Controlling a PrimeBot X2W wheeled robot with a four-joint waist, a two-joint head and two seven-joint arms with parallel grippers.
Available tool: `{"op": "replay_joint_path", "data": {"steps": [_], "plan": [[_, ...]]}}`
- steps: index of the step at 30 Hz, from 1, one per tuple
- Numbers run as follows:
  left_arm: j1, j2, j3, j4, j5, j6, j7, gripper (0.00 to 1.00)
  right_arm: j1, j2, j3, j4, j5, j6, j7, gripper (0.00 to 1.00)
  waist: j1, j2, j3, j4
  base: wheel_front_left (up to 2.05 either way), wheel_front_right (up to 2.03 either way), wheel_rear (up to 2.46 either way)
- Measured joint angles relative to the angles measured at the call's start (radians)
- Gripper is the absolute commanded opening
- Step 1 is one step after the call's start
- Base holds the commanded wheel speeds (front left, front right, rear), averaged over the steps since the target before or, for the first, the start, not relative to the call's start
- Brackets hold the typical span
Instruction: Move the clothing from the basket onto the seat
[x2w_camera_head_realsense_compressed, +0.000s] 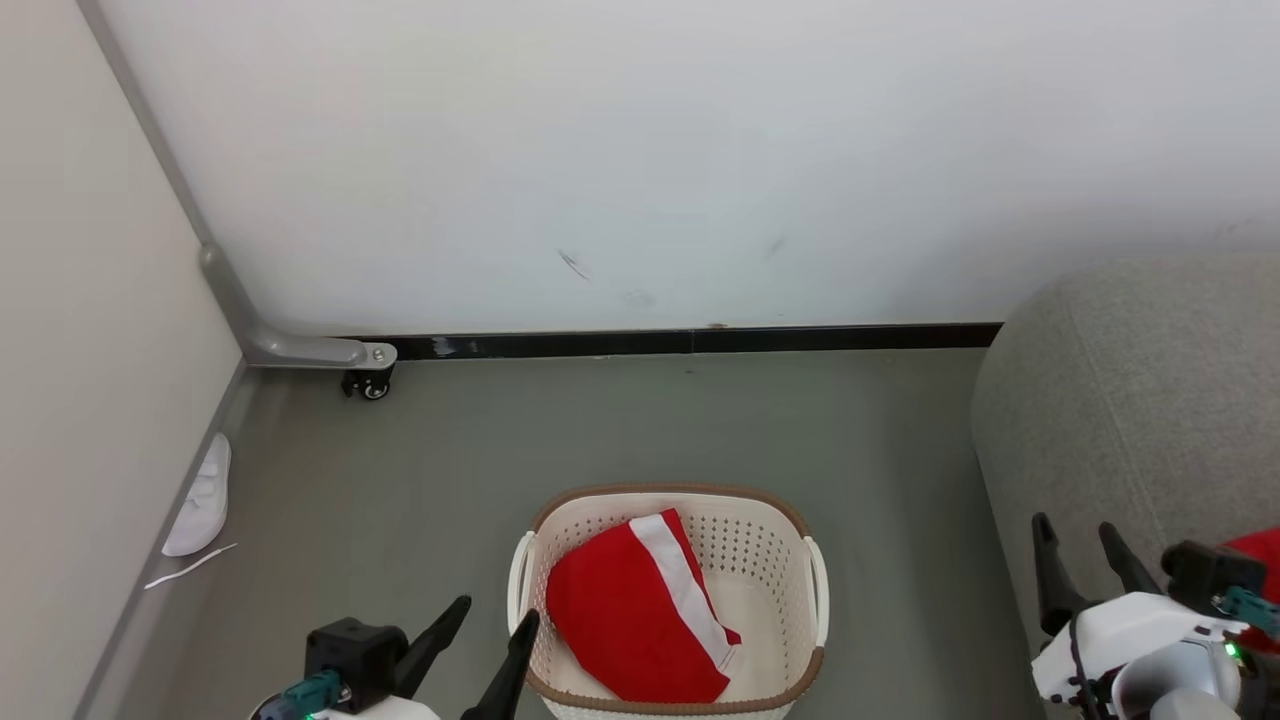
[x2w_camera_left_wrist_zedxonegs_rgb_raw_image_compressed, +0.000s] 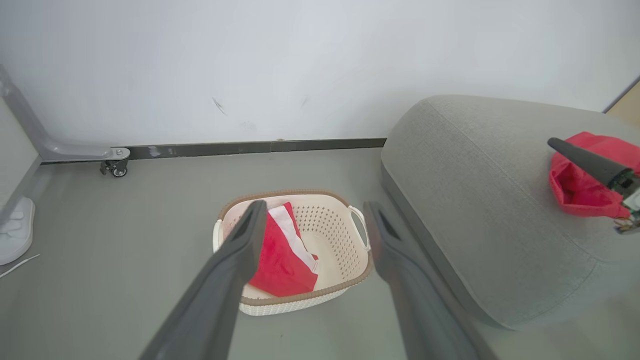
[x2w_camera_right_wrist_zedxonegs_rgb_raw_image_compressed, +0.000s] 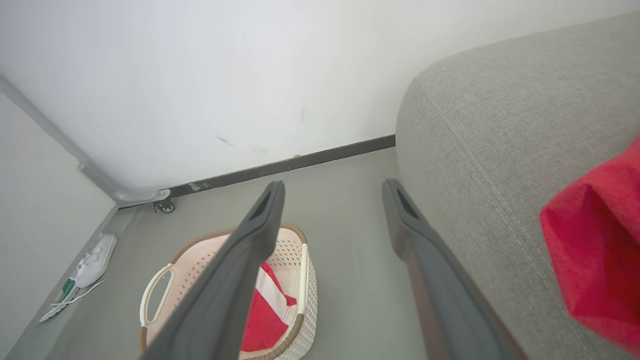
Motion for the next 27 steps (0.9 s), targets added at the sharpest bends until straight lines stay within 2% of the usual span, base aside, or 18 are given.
{"op": "replay_joint_path", "data": {"steps": [5,16,27], "plan": [[0.0,0.004,0.03,0.018,0.002,0.016,-0.024,1.0,0.002,-0.001,0.064,-0.047,-0.061,0.0,0.0,1.0,0.0,0.0,-0.005,0.027,0.0,0.0,0.0],[0.001,0.027,0.067,0.066,0.026,0.034,-0.077,1.0,0.042,-0.002,0.14,-0.101,-0.089,0.0,0.0,1.0,0.0,0.0,-0.012,0.074,0.0,0.0,0.0],[0.018,0.036,0.103,0.108,0.027,0.034,-0.129,1.0,0.083,-0.002,0.187,-0.156,-0.103,0.001,0.0,1.0,0.0,0.0,-0.015,0.091,0.0,0.0,0.0]]}}
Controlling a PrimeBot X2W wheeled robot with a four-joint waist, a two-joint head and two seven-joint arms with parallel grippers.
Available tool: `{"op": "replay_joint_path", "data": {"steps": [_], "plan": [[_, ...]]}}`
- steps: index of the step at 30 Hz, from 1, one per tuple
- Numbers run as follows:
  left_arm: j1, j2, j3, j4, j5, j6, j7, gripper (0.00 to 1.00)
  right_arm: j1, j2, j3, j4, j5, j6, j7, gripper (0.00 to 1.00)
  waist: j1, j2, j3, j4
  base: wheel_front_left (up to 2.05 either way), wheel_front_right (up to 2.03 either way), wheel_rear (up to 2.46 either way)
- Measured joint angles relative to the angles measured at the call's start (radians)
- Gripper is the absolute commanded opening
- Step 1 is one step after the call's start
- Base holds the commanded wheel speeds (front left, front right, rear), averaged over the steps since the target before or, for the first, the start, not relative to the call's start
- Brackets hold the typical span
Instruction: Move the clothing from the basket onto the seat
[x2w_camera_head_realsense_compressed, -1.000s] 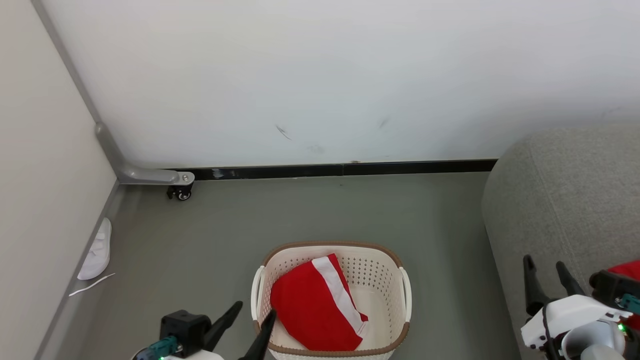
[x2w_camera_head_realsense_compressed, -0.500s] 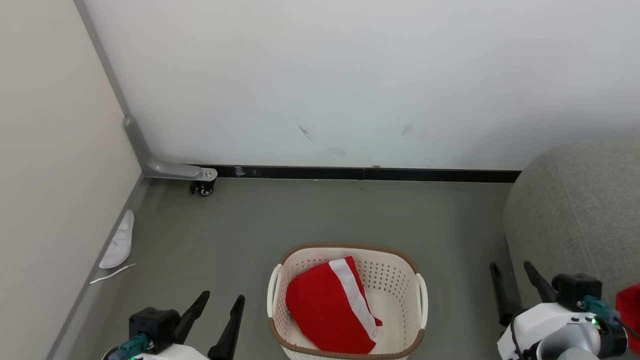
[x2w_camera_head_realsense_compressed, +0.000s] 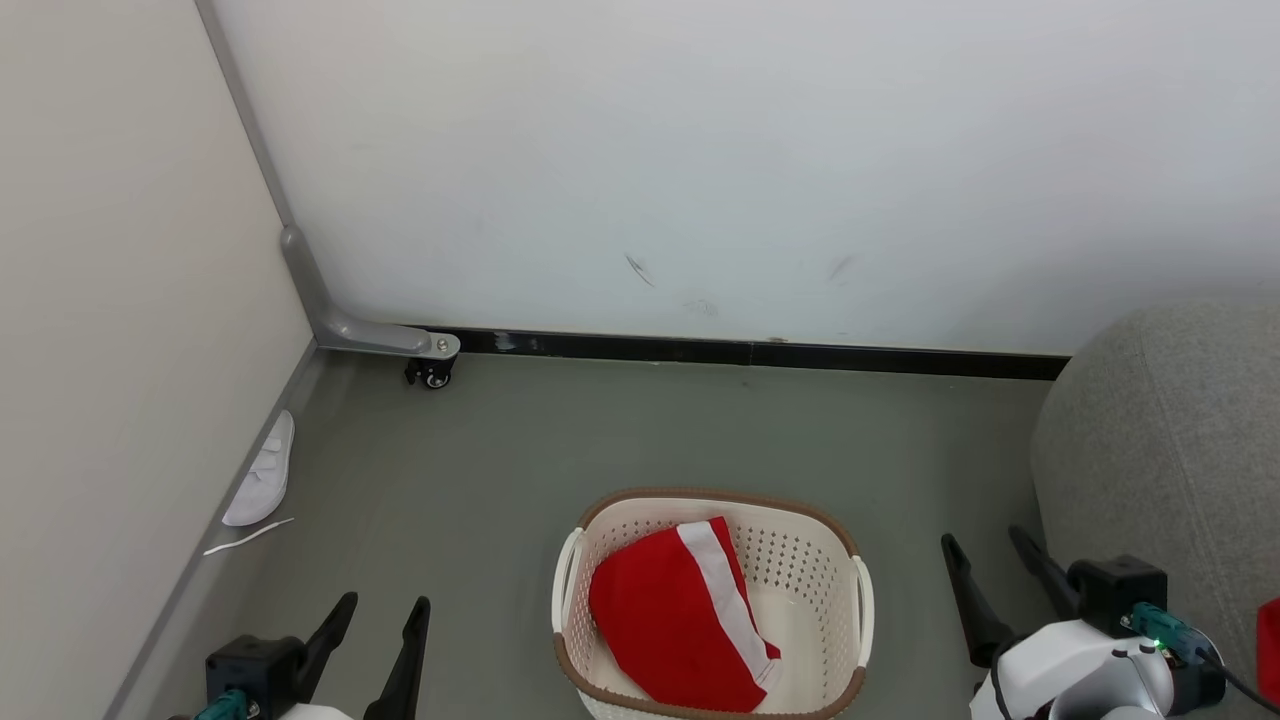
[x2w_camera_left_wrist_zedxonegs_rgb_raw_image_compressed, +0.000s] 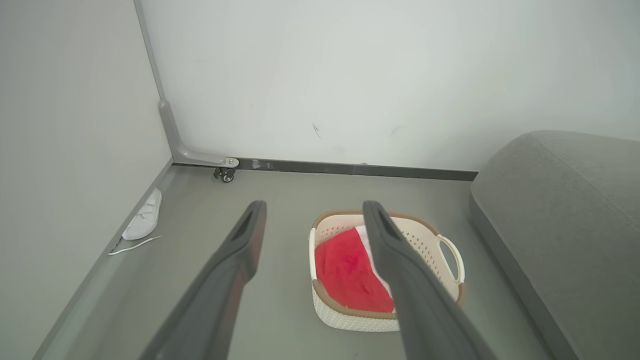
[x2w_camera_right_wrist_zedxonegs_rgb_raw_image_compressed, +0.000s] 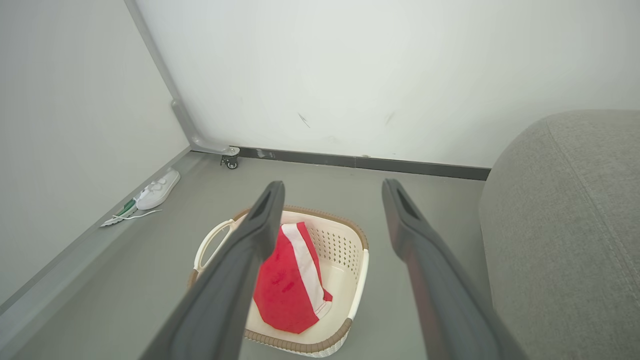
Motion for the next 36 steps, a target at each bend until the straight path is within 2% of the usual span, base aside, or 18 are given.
{"op": "replay_joint_path", "data": {"steps": [16,36], "plan": [[0.006,-0.002,0.025,0.045,0.0,-0.001,-0.072,1.0,0.075,0.0,-0.096,-0.064,-0.044,0.0,0.0,1.0,0.0,0.0,-0.007,-0.041,0.0,0.0,0.0],[0.028,0.004,0.062,0.077,-0.001,-0.001,-0.114,1.0,0.082,0.001,-0.071,-0.094,-0.044,0.0,0.0,1.0,0.0,0.0,-0.005,-0.134,0.0,0.0,0.0]]}}
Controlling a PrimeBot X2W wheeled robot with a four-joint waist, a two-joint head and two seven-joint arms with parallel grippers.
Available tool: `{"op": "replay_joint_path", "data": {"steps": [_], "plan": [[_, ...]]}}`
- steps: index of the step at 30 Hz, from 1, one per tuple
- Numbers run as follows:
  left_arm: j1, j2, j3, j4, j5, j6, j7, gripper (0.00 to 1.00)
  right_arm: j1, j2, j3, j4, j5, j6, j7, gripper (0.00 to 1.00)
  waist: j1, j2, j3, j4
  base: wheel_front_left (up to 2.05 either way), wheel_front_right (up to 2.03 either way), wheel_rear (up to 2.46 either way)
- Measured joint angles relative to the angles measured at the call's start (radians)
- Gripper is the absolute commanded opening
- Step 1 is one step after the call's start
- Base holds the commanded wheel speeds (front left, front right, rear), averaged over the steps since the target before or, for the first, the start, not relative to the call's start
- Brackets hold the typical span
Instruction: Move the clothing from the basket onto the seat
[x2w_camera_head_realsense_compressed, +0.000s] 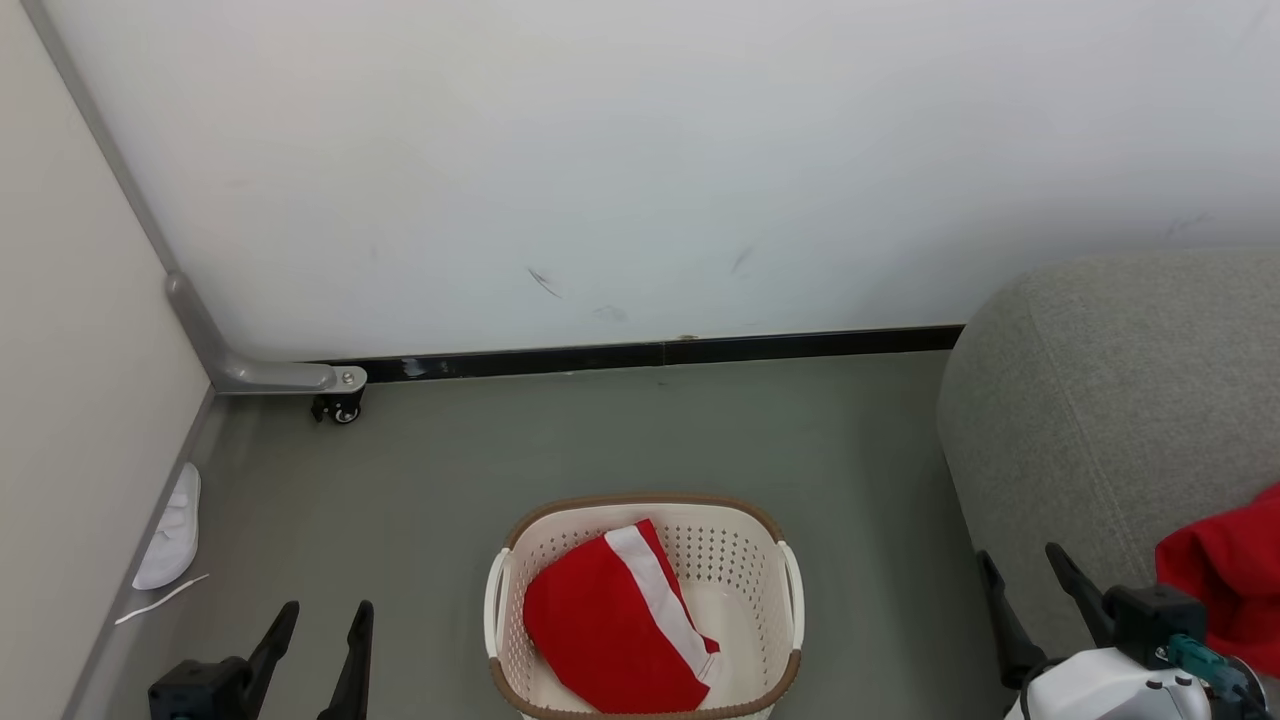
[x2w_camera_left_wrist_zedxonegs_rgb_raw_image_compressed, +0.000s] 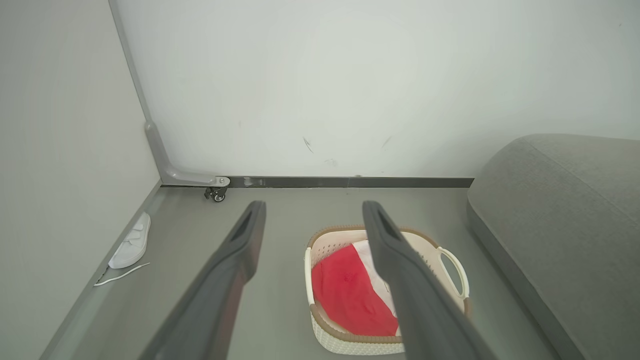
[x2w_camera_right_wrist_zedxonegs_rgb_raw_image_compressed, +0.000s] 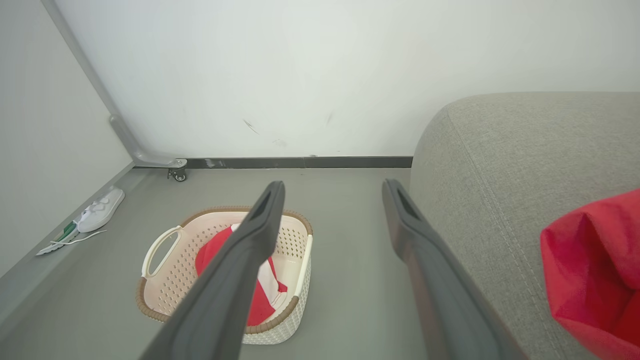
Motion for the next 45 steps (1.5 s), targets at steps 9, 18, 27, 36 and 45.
{"op": "replay_joint_path", "data": {"steps": [9,18,27,36,45], "plan": [[0.018,-0.002,0.006,0.004,0.0,0.0,-0.009,1.0,0.0,0.0,0.006,-0.005,0.0,0.0,0.0,1.0,0.0,0.0,0.001,-0.017,0.0,0.0,0.0],[0.018,-0.003,0.006,0.01,0.0,-0.001,-0.01,1.0,0.0,0.0,0.006,-0.007,0.0,0.0,0.0,1.0,0.0,0.0,0.002,-0.016,0.0,0.0,0.0],[0.018,-0.003,0.006,0.015,0.0,-0.008,-0.017,1.0,0.0,0.0,0.007,-0.008,0.0,0.0,0.0,1.0,0.0,0.0,0.006,-0.015,0.0,0.0,0.0],[0.018,-0.003,0.007,0.022,0.0,-0.012,-0.018,1.0,0.0,0.0,0.007,-0.013,0.0,0.0,0.0,1.0,0.0,0.0,0.015,-0.017,0.0,0.0,0.0],[0.019,-0.001,0.003,0.025,0.0,-0.017,-0.017,1.0,0.02,0.0,0.007,-0.018,-0.006,0.0,0.0,1.0,0.0,0.0,0.029,-0.021,0.0,0.0,0.0]]}}
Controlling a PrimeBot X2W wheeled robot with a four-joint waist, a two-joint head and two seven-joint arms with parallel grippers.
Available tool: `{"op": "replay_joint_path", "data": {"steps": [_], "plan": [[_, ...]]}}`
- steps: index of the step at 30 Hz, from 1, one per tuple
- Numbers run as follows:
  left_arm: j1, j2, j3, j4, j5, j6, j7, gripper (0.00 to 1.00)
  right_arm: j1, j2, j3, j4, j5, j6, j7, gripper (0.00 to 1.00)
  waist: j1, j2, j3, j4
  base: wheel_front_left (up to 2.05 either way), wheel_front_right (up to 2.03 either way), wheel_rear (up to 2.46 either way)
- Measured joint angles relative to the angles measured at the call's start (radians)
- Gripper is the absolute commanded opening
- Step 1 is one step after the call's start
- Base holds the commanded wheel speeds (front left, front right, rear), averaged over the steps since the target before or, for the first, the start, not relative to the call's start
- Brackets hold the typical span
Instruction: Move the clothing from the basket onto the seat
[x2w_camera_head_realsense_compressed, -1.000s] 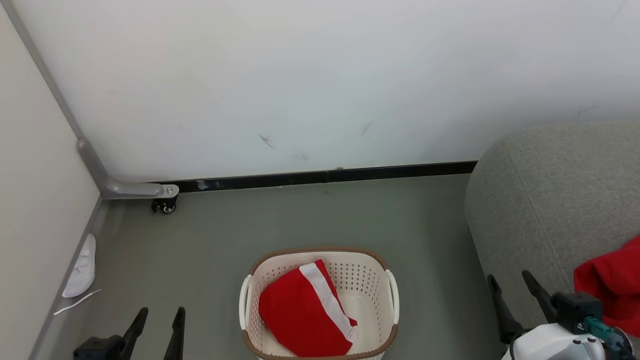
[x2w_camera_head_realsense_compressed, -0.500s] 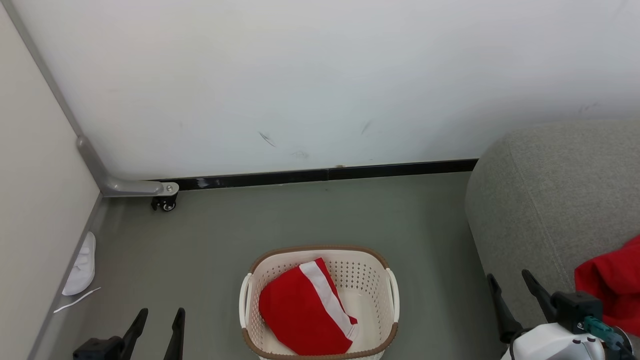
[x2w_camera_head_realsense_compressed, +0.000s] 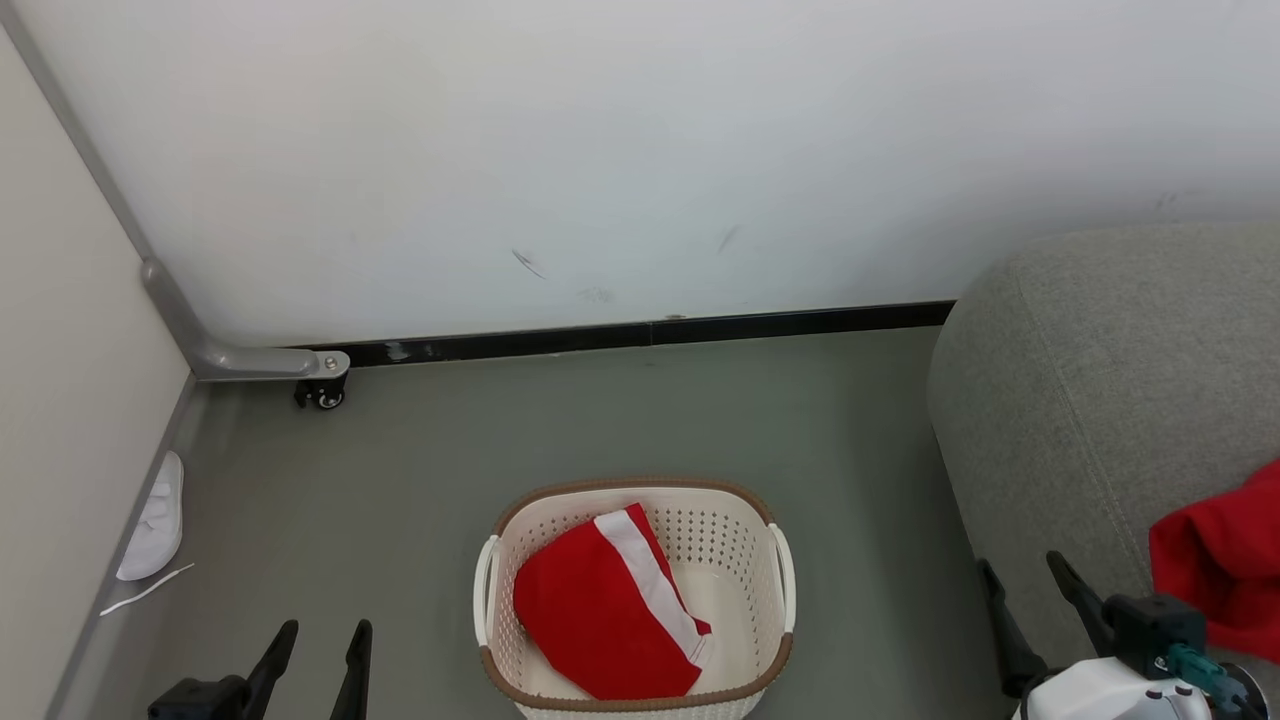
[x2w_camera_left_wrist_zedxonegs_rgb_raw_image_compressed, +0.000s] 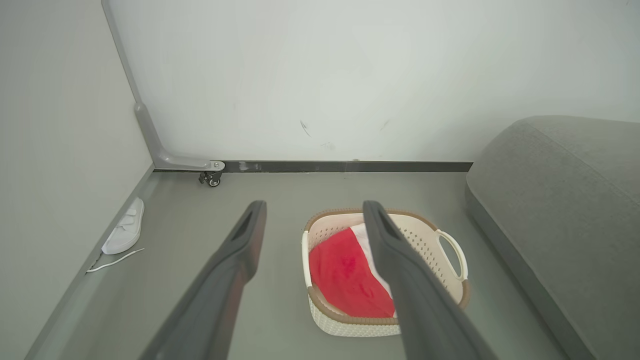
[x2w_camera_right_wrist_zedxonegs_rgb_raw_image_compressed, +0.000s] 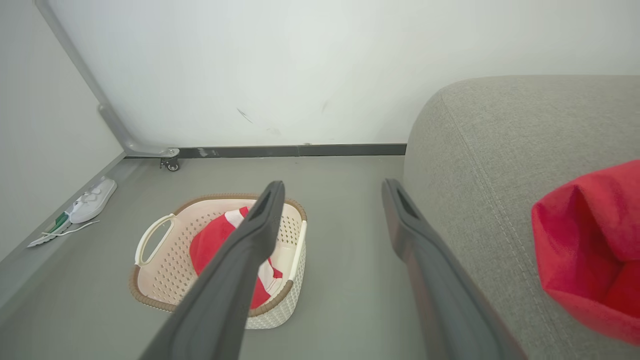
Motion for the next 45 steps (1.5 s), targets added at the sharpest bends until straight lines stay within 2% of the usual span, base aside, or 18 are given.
{"op": "replay_joint_path", "data": {"steps": [22,36,45], "plan": [[-0.013,0.027,-0.049,-0.016,0.002,-0.044,0.052,1.0,0.038,0.0,-0.004,-0.045,0.007,0.0,0.0,1.0,0.0,0.0,0.103,-0.027,0.0,0.0,0.0],[-0.119,0.067,-0.048,-0.054,0.012,-0.08,0.088,1.0,0.029,0.0,0.012,-0.105,0.027,0.0,0.0,1.0,0.0,0.0,0.225,-0.054,0.0,0.0,0.0],[-0.188,0.094,-0.044,-0.075,0.021,-0.097,0.102,1.0,-0.032,0.0,0.034,-0.139,0.036,0.0,0.0,1.0,0.0,-0.0001,0.32,-0.076,0.0,0.0,0.0]]}}
